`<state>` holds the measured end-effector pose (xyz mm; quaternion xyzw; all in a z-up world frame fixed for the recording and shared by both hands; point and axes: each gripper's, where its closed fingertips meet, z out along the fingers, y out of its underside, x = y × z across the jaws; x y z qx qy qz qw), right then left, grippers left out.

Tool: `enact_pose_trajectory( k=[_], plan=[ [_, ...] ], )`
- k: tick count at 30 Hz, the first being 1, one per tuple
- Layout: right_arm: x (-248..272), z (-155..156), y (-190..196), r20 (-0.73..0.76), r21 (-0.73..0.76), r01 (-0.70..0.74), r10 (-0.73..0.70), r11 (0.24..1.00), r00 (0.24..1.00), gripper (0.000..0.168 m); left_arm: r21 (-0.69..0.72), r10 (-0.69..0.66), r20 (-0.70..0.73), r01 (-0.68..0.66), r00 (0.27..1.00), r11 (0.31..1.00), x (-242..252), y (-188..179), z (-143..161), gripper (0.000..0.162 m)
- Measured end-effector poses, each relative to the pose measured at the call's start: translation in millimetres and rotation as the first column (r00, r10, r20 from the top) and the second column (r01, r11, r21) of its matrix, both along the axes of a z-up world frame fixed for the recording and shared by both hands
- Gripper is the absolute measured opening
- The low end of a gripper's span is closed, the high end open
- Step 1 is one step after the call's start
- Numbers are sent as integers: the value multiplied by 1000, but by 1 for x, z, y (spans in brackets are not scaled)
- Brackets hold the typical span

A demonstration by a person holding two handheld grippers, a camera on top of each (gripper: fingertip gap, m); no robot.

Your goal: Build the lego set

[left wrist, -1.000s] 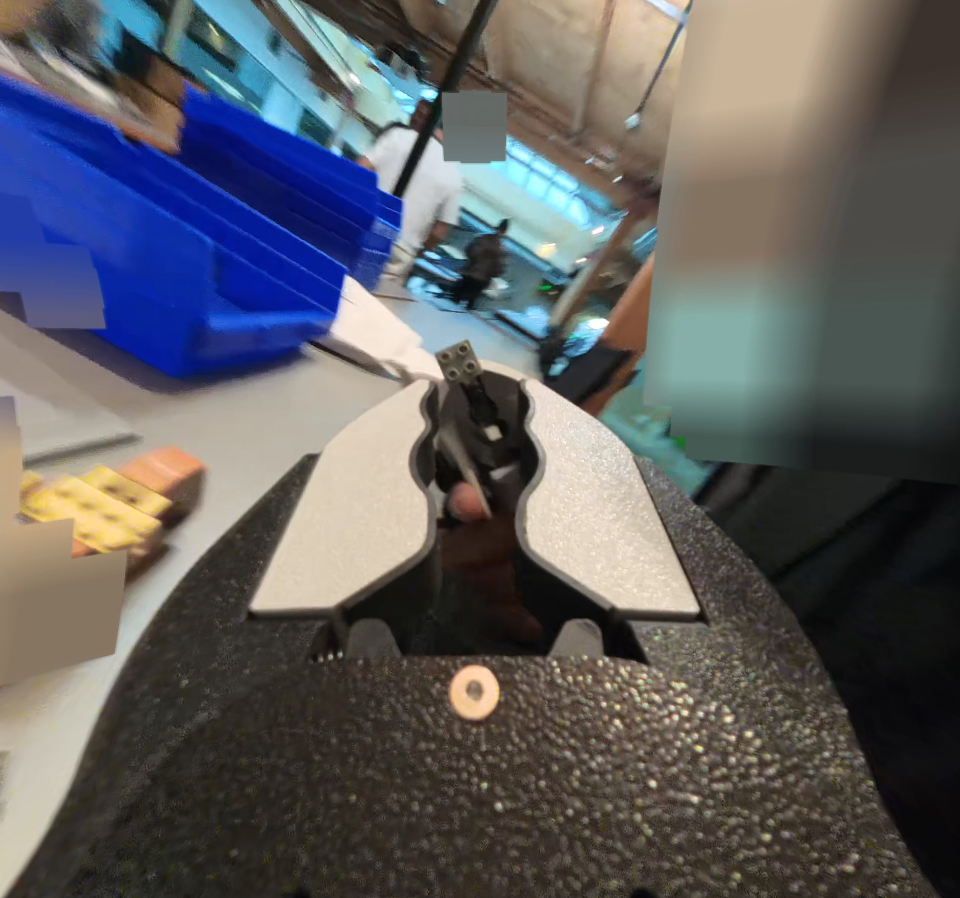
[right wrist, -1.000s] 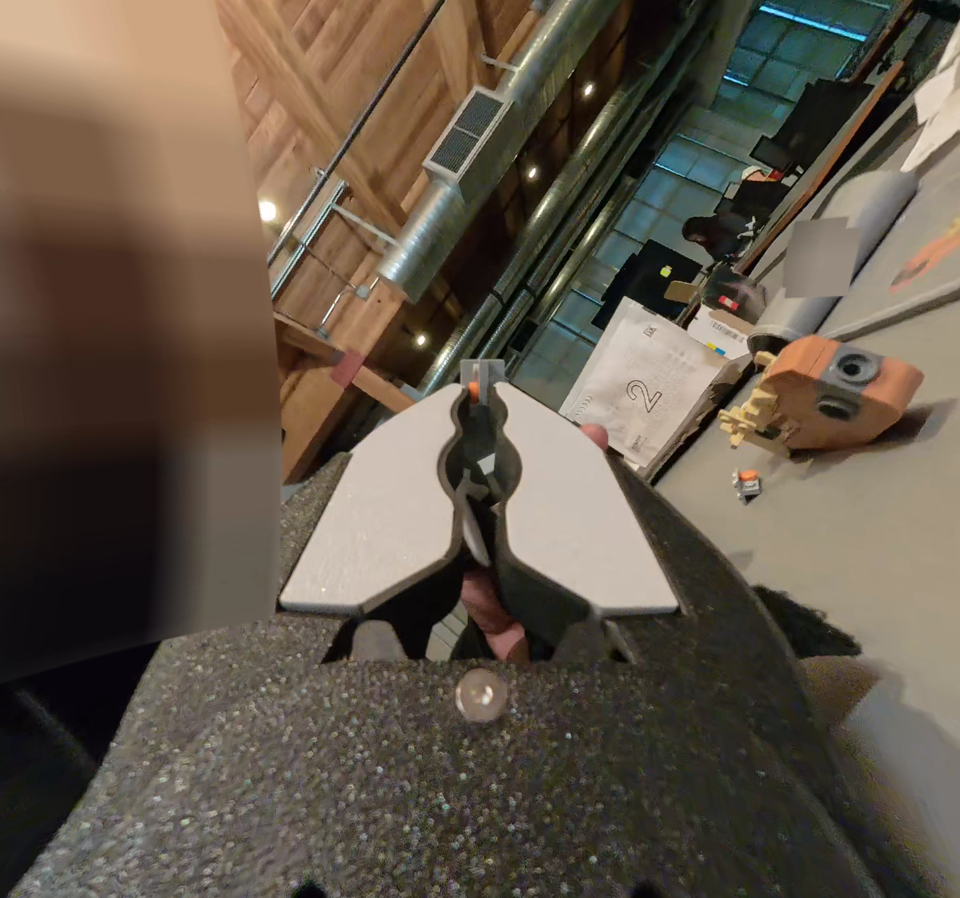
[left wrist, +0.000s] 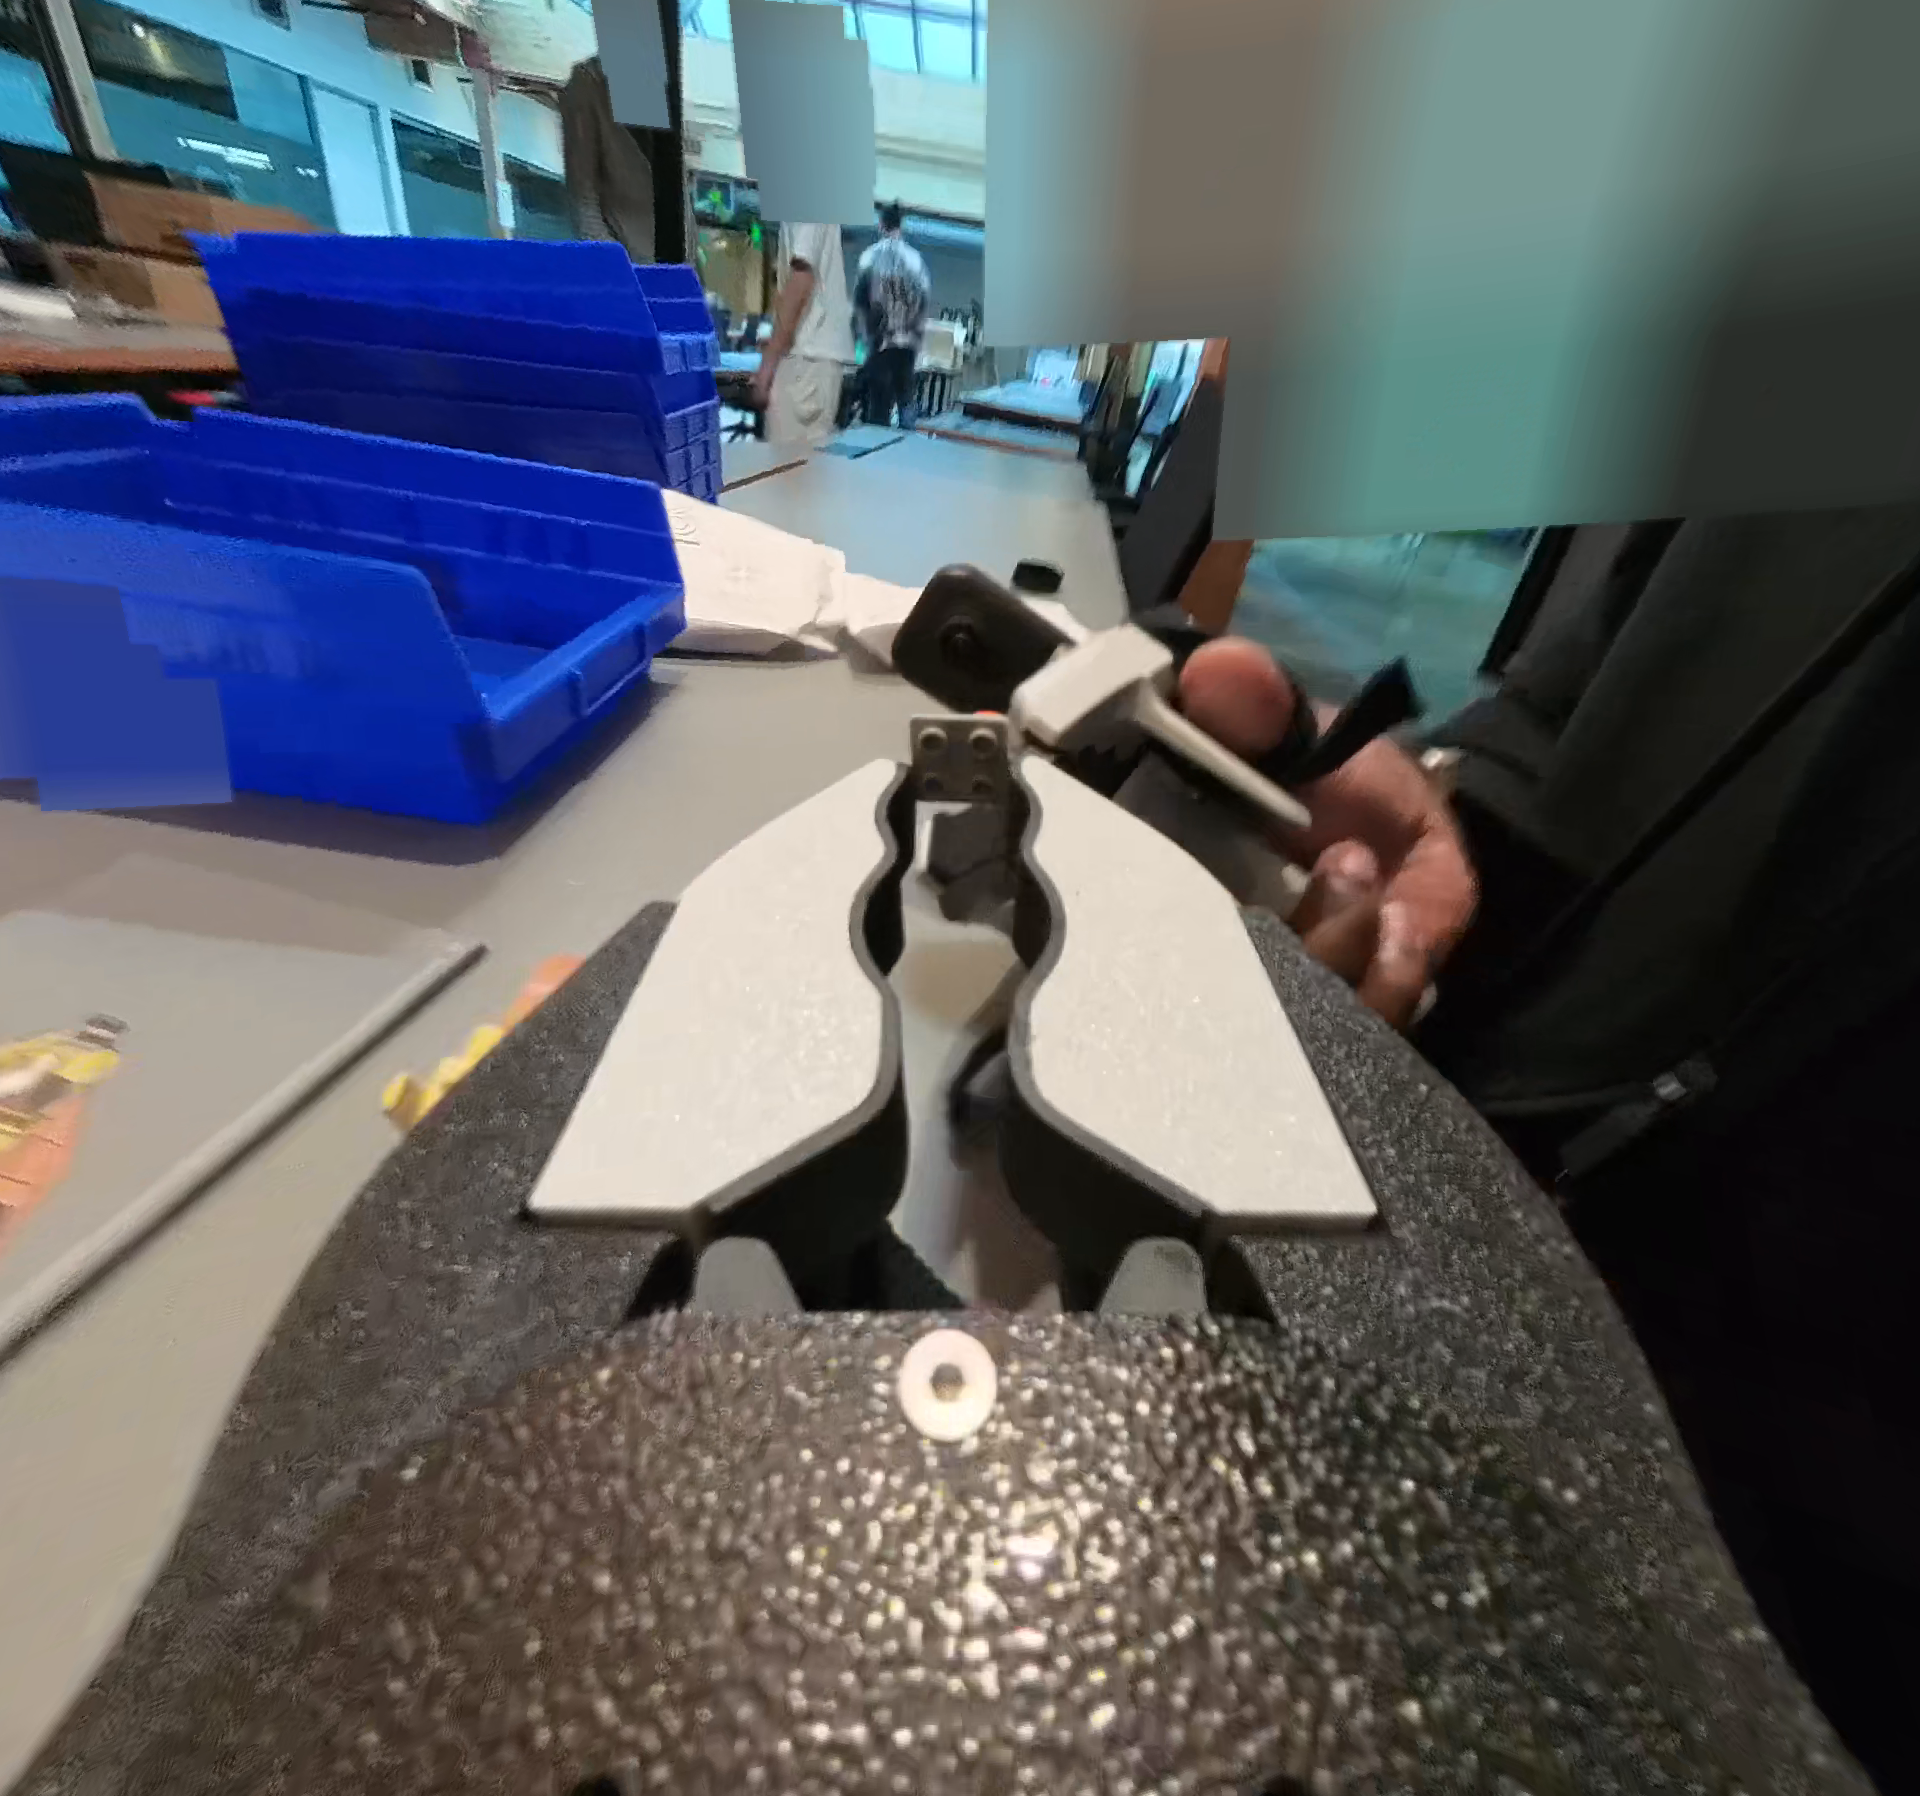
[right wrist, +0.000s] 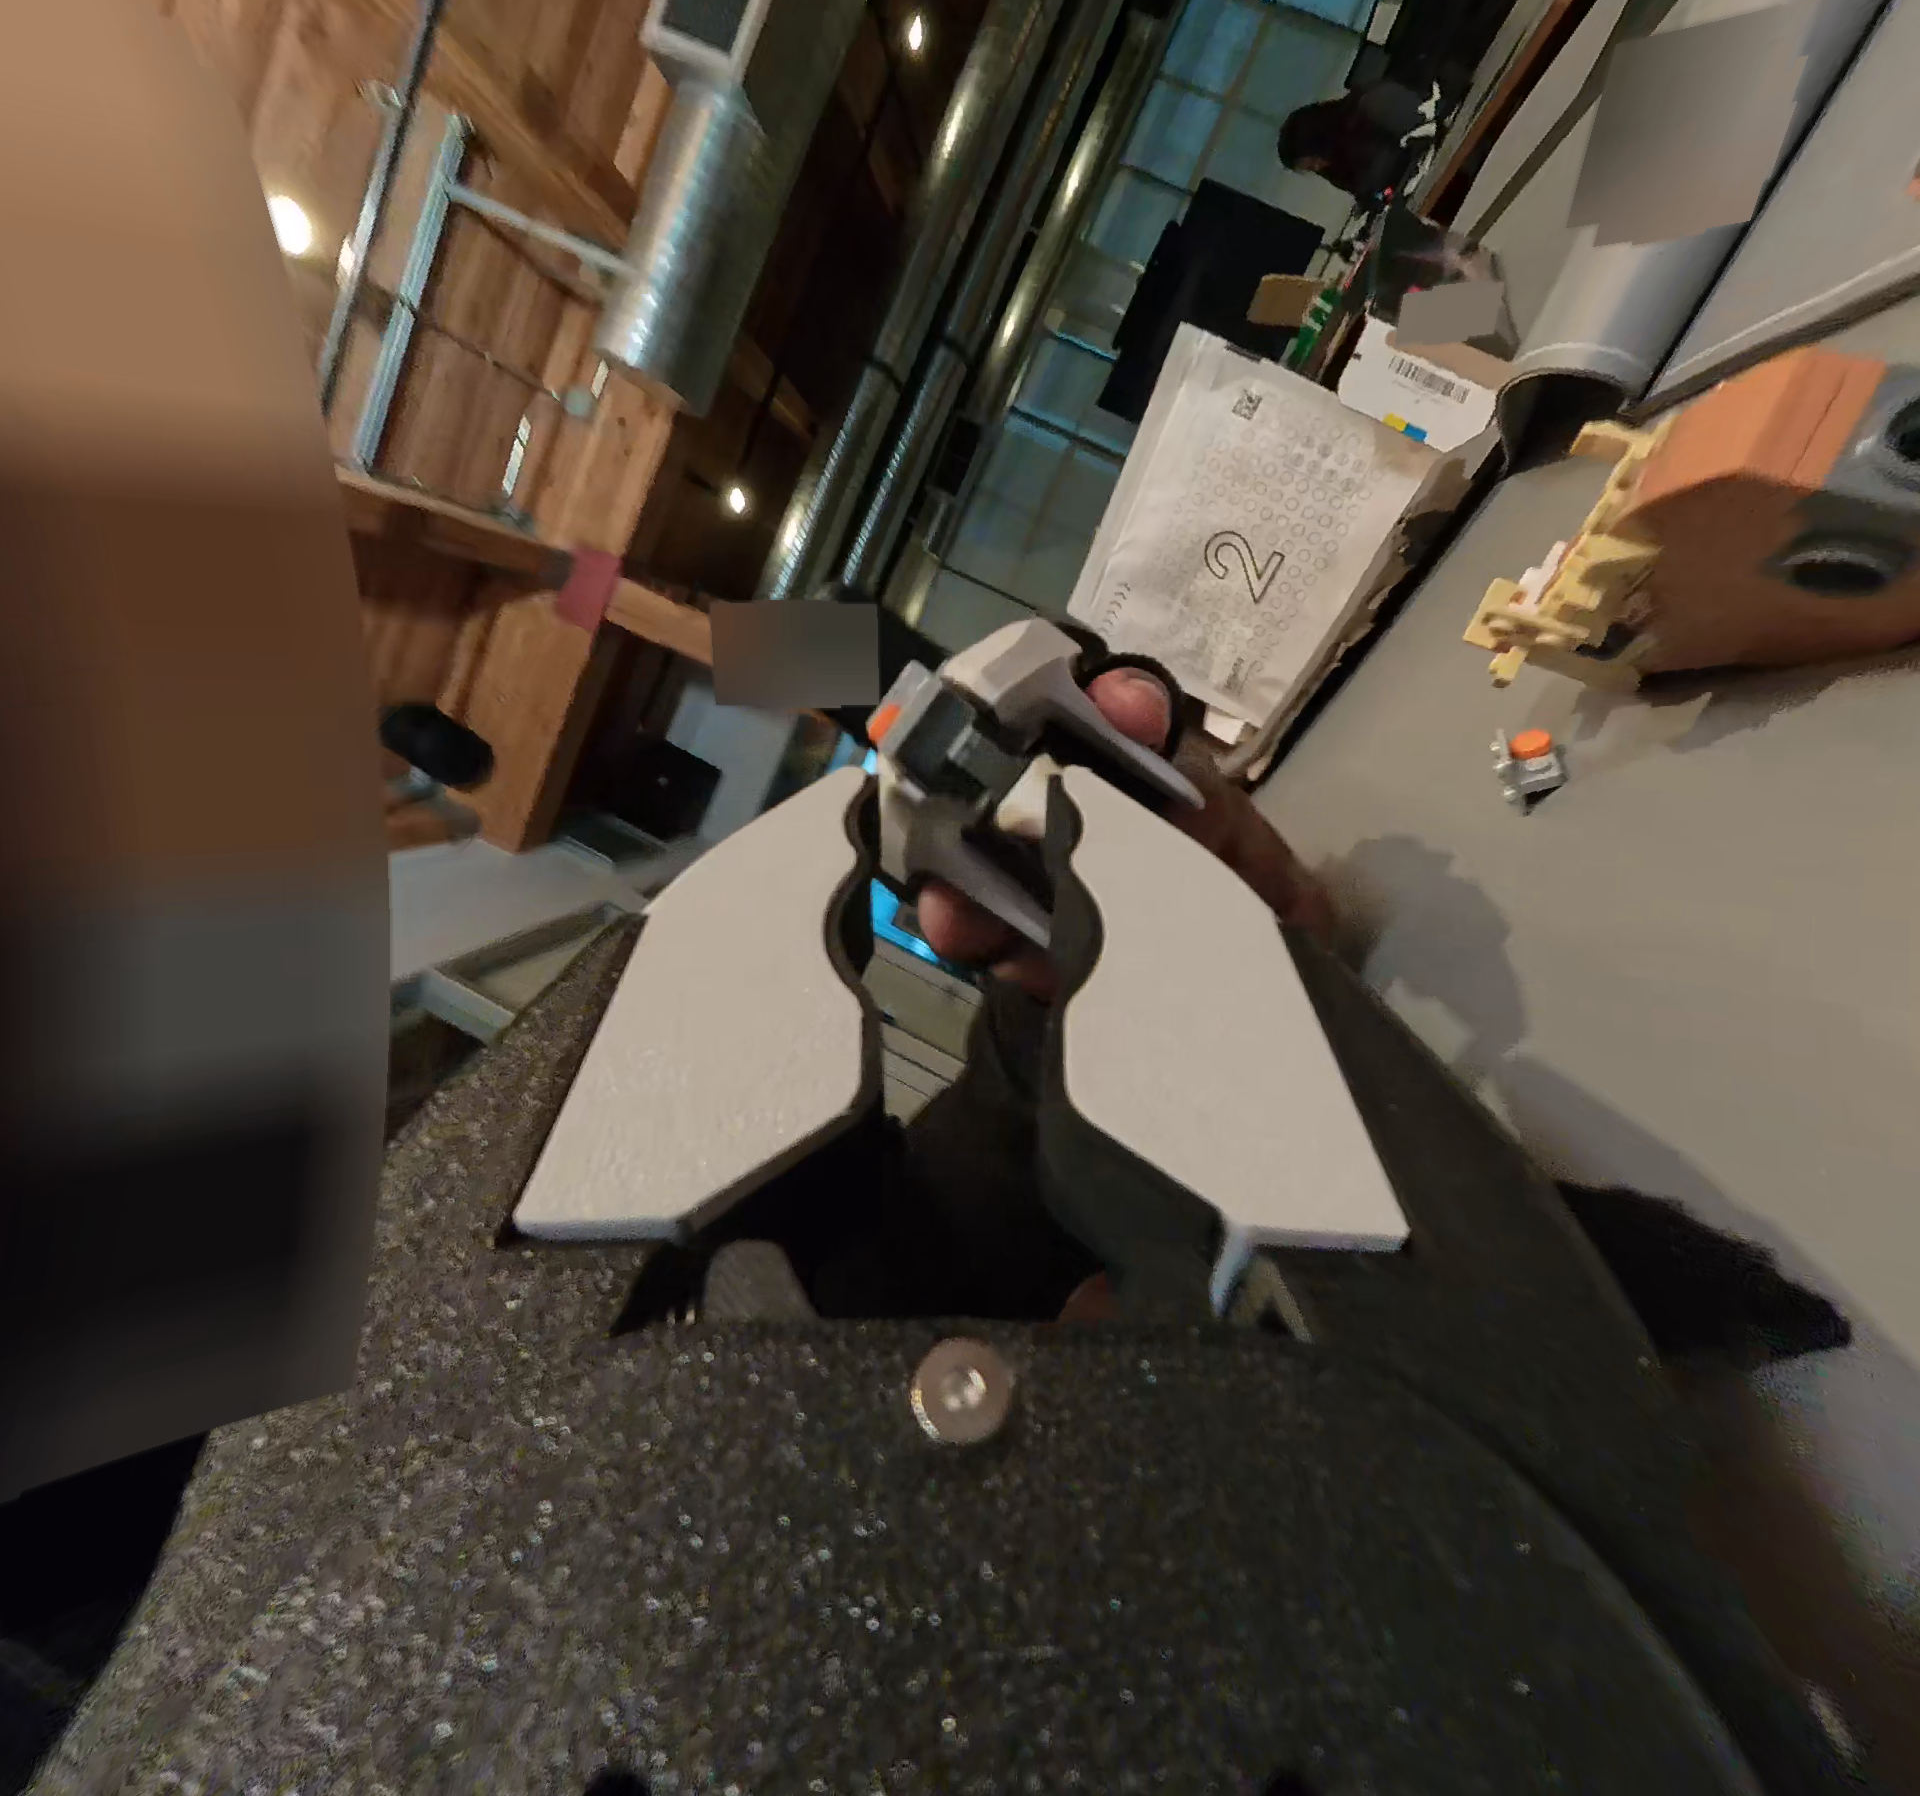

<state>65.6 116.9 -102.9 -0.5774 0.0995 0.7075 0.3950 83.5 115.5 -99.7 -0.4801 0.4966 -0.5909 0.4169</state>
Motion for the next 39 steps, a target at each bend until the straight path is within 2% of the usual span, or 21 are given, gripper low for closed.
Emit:
enact_pose_trajectory(
  k=[2, 4, 5, 7, 9, 10, 12, 14, 19, 28, 32, 34, 35, 37, 39],
  plan=[
    [5, -1, -1, 127, 85, -9, -2, 996, 992, 31, -206, -53, -1, 52, 999, 977, -8, 6, 3, 16],
    [16, -3, 3, 375, 241, -33, -62, 970, 925, 28, -416, -147, 12, 139, 989, 899, -18, 10, 6, 15],
    [20, -1, 4, 500, 340, -79, -109, 937, 859, 25, -507, -191, 21, 175, 981, 844, -22, 11, 6, 15],
    [24, 3, 9, 695, 518, -238, -242, 821, 677, 22, -615, -299, 21, 248, 954, 748, -28, 7, 4, 15],
    [19, 2, 14, 789, 583, -438, -350, 684, 505, 22, -640, -377, -14, 281, 926, 715, -30, 3, -2, 15],
    [14, 3, 14, 804, 588, -524, -372, 616, 464, 22, -642, -414, -31, 300, 910, 705, -30, 1, -5, 15],
    [1, 7, 13, 810, 587, -634, -375, 504, 451, 21, -643, -465, -37, 335, 885, 688, -30, -1, -6, 15],
    [-10, 10, 10, 819, 573, -699, -344, 429, 460, 21, -624, -509, -44, 374, 860, 686, -31, -4, -6, 16],
    [-23, 1, 9, 843, 526, -779, -333, 342, 423, 26, -601, -542, -44, 410, 840, 686, -31, -6, -1, 16],
    [-31, -3, 4, 848, 515, -798, -320, 314, 422, 14, -598, -567, -51, 430, 822, 677, -32, -12, -4, 16],
    [-32, -6, 7, 862, 492, -801, -324, 341, 391, 13, -592, -547, -56, 413, 835, 692, -32, -11, -7, 16],
    [-28, -9, 14, 875, 461, -796, -351, 393, 334, 13, -571, -485, -108, 345, 868, 745, -31, -3, -12, 20],
    [-26, -9, 19, 882, 442, -789, -367, 426, 296, 13, -536, -420, -152, 282, 895, 796, -32, 5, -15, 21],
    [-22, -11, 27, 896, 393, -769, -399, 504, 197, 13, -429, -222, -231, 106, 947, 897, -34, 24, -15, 25],
    [-19, -12, 32, 899, 345, -751, -428, 562, 93, 13, -291, -49, -296, -41, 954, 956, -38, 36, -12, 27]
  ],
)
